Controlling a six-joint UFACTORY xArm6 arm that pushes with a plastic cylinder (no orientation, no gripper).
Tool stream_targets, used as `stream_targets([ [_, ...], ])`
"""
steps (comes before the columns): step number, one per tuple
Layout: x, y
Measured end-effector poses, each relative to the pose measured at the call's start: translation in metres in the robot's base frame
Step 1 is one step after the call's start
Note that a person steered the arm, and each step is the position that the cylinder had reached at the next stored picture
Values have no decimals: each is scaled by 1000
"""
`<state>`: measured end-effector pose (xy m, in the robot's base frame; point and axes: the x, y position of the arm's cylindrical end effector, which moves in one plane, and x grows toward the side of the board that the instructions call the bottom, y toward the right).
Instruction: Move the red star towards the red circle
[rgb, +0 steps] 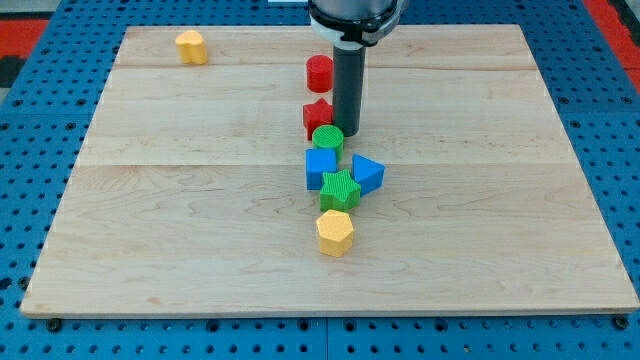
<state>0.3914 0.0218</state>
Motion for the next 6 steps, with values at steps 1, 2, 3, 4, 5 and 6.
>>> stream_targets([
  [1, 0, -45],
  [2, -1, -80],
  [3, -22, -91],
  [4, -10, -163],
  [5, -35, -160],
  [6, -95, -123],
])
